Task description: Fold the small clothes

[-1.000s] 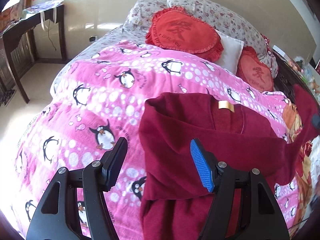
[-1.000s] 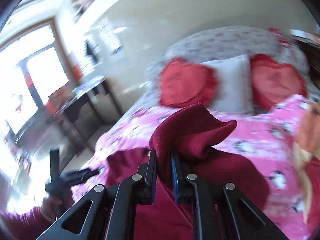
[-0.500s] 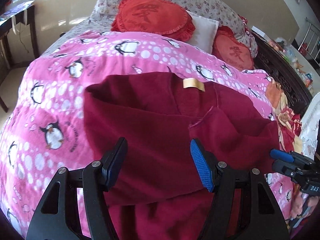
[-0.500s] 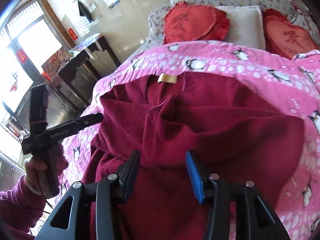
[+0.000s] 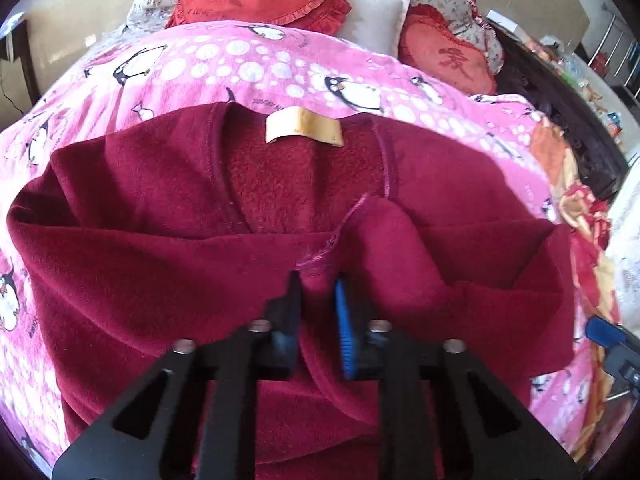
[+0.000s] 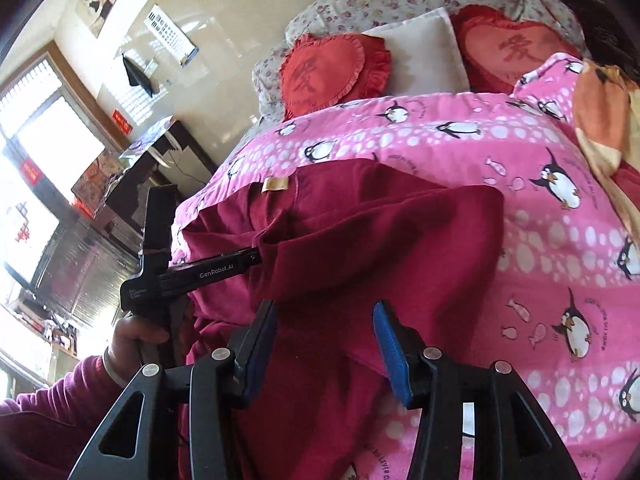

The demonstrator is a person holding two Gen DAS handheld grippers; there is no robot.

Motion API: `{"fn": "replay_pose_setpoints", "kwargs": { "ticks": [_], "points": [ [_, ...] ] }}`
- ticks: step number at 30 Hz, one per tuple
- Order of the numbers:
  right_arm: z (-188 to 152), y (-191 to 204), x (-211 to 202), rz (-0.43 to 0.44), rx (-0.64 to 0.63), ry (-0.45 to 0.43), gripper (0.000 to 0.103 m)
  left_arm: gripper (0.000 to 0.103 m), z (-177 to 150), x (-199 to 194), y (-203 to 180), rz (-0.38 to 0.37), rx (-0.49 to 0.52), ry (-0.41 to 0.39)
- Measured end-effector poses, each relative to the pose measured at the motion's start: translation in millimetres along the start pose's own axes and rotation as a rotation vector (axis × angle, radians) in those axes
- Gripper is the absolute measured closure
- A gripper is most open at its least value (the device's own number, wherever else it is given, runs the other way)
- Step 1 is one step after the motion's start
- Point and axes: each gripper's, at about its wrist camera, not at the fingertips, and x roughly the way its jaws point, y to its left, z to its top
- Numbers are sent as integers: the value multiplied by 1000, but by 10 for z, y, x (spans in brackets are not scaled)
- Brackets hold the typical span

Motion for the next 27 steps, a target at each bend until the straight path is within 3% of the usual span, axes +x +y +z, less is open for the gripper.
{"fn": "replay_pose_setpoints", "kwargs": {
  "ticks": [3, 6, 9, 11, 16, 20, 21, 23, 25, 27],
  "points": [
    [30, -42, -87, -9, 19, -29, 55, 94, -2, -301, 85, 12, -9, -81],
    [58, -64, -165, -37, 12, -53, 55, 94, -52, -743, 410, 10, -91, -179],
    [99, -113, -171, -96, 11, -68, 50, 94, -162, -1013, 758, 81, -151, -251],
    [134, -180, -83, -164, 28, -69, 38, 94, -234, -986, 958, 107, -185, -215],
    [205, -283, 237, -189, 88, 3, 37, 93, -461, -831, 1143, 135, -223, -172],
    [250, -255, 482, -196, 41, 34, 37, 93, -549, -760, 1133, 144, -227, -167],
    [264, -238, 532, -213, 18, 41, 40, 93, -565, -741, 1125, 151, -221, -166],
    [318, -198, 630, -311, -70, 39, 62, 93, -576, -719, 1110, 150, -218, -159],
    [349, -195, 682, -412, -123, 3, 62, 92, -567, -663, 1124, 154, -227, -146],
    [364, -265, 734, -412, -85, 8, 62, 88, -580, -618, 1150, 158, -233, -129]
  ]
}}
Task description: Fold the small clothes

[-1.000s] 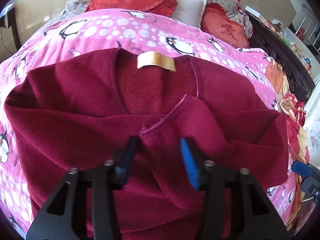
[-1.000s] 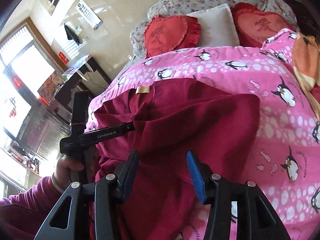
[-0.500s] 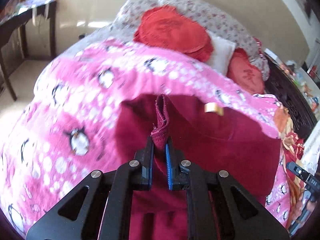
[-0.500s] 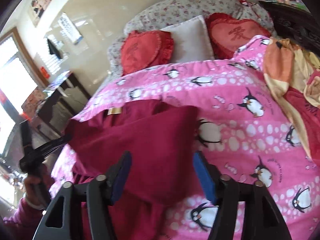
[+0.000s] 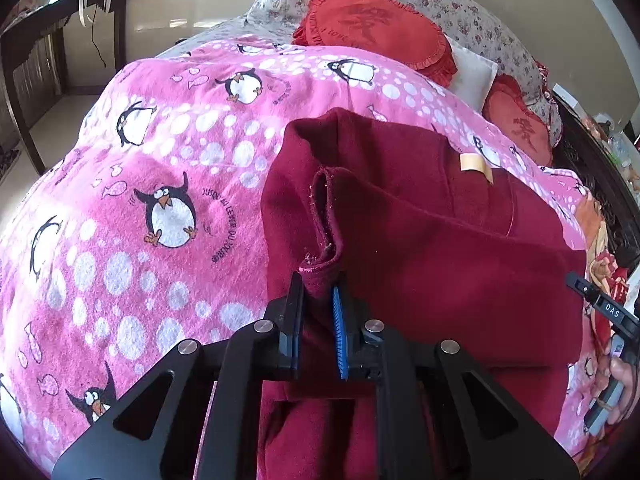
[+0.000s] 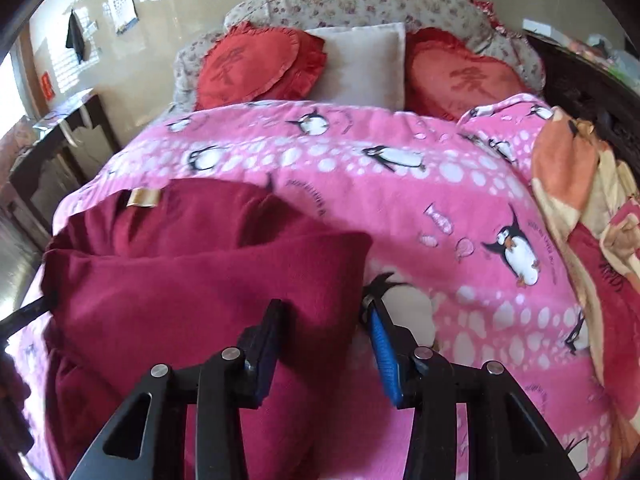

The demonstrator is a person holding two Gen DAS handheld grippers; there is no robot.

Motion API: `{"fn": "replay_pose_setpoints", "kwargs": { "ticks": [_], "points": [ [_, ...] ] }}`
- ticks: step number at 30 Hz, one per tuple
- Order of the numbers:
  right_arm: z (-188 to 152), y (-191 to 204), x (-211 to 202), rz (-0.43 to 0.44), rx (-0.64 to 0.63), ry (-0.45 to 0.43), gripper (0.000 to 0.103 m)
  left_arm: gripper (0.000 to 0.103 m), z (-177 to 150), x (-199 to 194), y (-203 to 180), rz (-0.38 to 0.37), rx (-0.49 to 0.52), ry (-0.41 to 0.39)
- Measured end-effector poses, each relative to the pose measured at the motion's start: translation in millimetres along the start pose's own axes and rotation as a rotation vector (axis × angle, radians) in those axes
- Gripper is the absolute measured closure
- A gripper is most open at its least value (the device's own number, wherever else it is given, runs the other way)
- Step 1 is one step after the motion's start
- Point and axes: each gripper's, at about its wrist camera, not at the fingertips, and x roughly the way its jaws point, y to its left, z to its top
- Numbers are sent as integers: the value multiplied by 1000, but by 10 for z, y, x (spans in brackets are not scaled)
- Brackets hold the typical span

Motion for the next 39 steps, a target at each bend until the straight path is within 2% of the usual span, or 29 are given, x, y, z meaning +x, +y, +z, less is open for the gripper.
{"fn": "replay_pose_setpoints", "kwargs": {
  "ticks": [2, 5, 6, 9, 13, 17, 20, 22, 27, 34, 39],
  "points": [
    [10, -21, -34, 0, 16, -2, 62, 80, 5, -22, 37, 1, -15, 7],
    [-24, -31, -263, 14, 49, -11, 62, 58, -2, -136, 114, 8, -30, -1],
    [-59, -15, -354, 26, 41, -16, 62, 56, -12, -177, 141, 7, -35, -3],
    [-205, 144, -530, 78, -13, -4, 61, 56, -65, -250, 191, 11, -24, 7],
    [-460, 334, -514, 110, -74, 60, 61, 56, -214, -321, 217, 25, -1, 35],
    [-588, 355, -226, 27, -100, 119, 61, 56, -393, -371, 208, 28, 17, 73],
    [-588, 292, -183, 3, -77, 121, 61, 56, -512, -425, 201, 37, 25, 101],
    [-587, 252, -310, 20, -40, 106, 60, 56, -589, -494, 201, 46, 32, 102],
    [-754, 161, -722, 127, 16, 93, 54, 56, -796, -656, 148, 85, 73, 105],
    [-1227, 170, -1093, 198, 43, 167, 54, 56, -1072, -851, 51, 83, 101, 122],
    [-1582, 159, -1248, 220, 76, 185, 54, 55, -1226, -969, 13, 61, 106, 134]
  ]
}}
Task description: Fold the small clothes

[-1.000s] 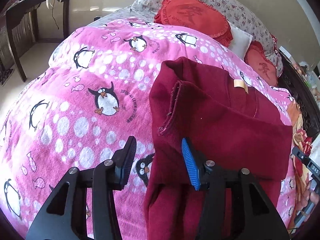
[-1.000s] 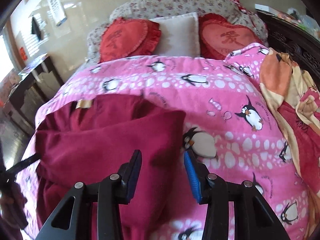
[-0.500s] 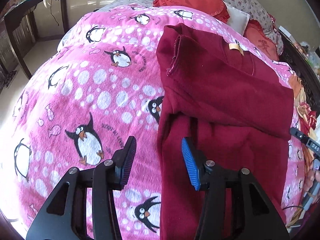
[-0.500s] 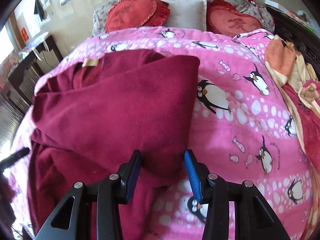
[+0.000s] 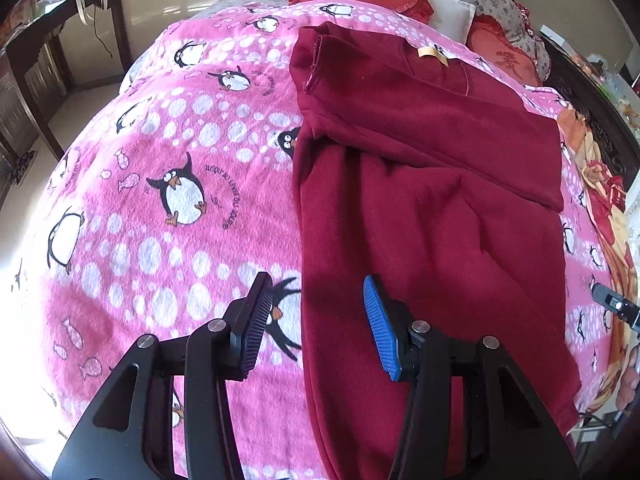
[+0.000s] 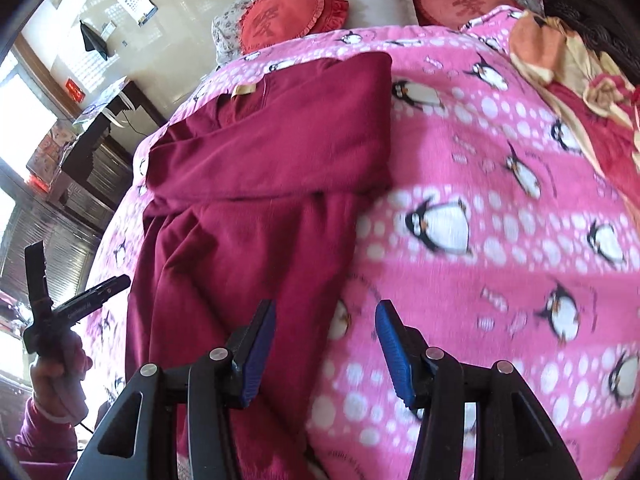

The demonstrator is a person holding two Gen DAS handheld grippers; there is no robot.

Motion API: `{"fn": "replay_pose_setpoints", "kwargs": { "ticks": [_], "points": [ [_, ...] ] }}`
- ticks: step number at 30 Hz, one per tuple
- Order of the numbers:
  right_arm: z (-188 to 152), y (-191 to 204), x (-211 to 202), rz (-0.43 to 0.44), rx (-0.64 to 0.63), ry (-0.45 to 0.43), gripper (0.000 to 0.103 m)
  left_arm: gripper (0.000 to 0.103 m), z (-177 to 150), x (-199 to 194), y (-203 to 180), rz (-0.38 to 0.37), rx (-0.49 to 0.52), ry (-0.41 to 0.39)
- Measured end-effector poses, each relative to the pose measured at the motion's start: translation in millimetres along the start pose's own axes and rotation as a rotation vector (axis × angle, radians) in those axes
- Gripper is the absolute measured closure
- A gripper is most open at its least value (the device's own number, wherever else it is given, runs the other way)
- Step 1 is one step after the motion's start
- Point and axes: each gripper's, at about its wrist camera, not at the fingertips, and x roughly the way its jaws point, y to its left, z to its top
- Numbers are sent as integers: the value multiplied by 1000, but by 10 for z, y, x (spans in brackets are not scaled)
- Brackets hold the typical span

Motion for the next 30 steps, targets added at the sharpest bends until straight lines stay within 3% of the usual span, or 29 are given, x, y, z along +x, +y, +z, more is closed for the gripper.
{"fn": "replay_pose_setpoints", "kwargs": {
  "ticks": [4, 7, 13, 16, 18, 19, 25, 30],
  "points": [
    [-165, -58, 30, 7, 49, 15, 53, 43, -169, -73, -8, -49, -23, 18],
    [-187, -96, 122, -5, 78, -4, 53, 43, -306, -98, -9, -61, -31, 32],
    [-117, -67, 382, 68, 117, -28, 53, 43, -517, -81, 29, -62, -64, 75],
    [-99, 0, 520, 50, 100, -31, 53, 43, -582, -88, 33, -66, -73, 82],
    [-97, 111, 510, 47, 43, -58, 68, 43, -619, -89, 29, -71, -75, 86],
    [-96, 170, 505, 42, 13, -58, 92, 43, -635, -91, 26, -74, -76, 90],
    [-127, 213, 277, -89, -69, -148, 94, 43, -731, -135, 59, -108, -102, 99],
    [-168, 70, 386, -107, -16, -99, 94, 43, -835, -130, 67, -109, -108, 111]
  ]
}}
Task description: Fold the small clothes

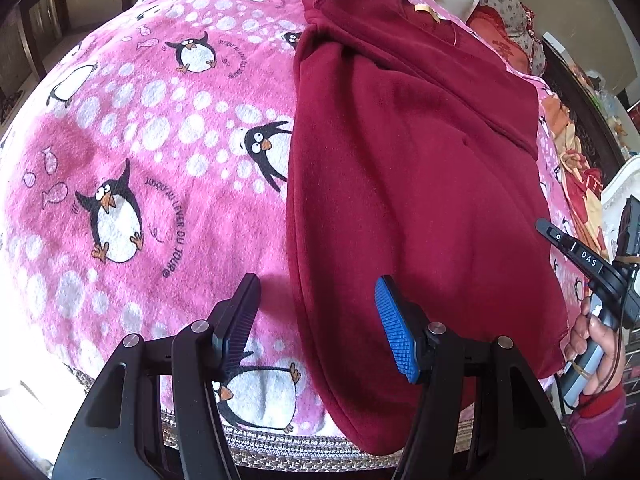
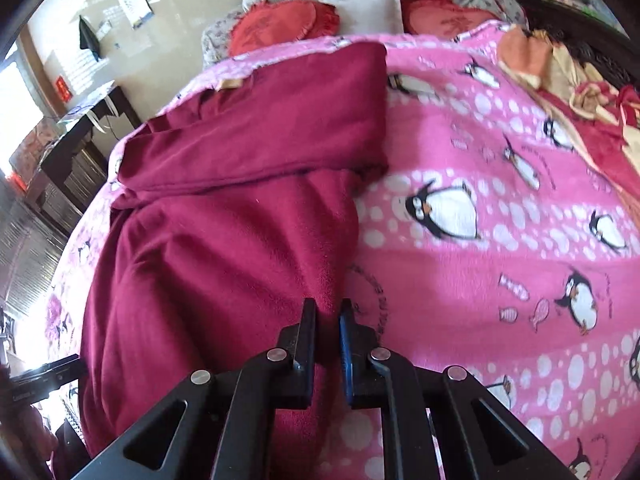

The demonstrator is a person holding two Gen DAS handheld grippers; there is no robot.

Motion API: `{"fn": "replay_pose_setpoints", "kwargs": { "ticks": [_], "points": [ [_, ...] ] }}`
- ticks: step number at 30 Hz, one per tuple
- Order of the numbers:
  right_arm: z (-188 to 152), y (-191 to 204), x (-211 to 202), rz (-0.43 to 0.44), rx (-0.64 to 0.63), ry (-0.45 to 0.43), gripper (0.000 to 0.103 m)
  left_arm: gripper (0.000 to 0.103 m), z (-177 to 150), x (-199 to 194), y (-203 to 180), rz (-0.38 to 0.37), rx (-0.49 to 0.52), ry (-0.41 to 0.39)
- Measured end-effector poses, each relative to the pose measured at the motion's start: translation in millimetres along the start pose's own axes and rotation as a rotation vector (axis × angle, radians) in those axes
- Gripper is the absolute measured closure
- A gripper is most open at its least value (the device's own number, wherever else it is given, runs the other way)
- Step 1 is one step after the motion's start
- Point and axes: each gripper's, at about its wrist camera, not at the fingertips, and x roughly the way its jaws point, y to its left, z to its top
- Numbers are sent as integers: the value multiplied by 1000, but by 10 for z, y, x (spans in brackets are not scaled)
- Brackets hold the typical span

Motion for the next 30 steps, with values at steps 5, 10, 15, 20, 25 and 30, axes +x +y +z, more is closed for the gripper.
{"fn": "replay_pose_setpoints", "kwargs": {
  "ticks": [5, 10, 15, 20, 25, 30],
  "points": [
    [-98, -98, -308, 107, 67, 35, 69, 43, -93, -39, 24, -14, -7, 13],
    [-315, 37, -716, 134, -44, 6, 54, 43, -195, -65, 11, -29, -8, 32],
    [-458, -16, -799, 169, 0, -7, 54, 43, -246, -57, -29, -92, -50, 67],
    [-519, -63, -806, 191, 39, -11, 54, 43, -300, -51, -131, -89, -5, 80],
    [-505, -121, -884, 183, 50, -28, 54, 93, -281, -33, -153, -108, 6, 86],
    [-508, -166, -947, 176, 44, -24, 54, 95, -222, -282, -56, -150, 51, 45]
  ]
}}
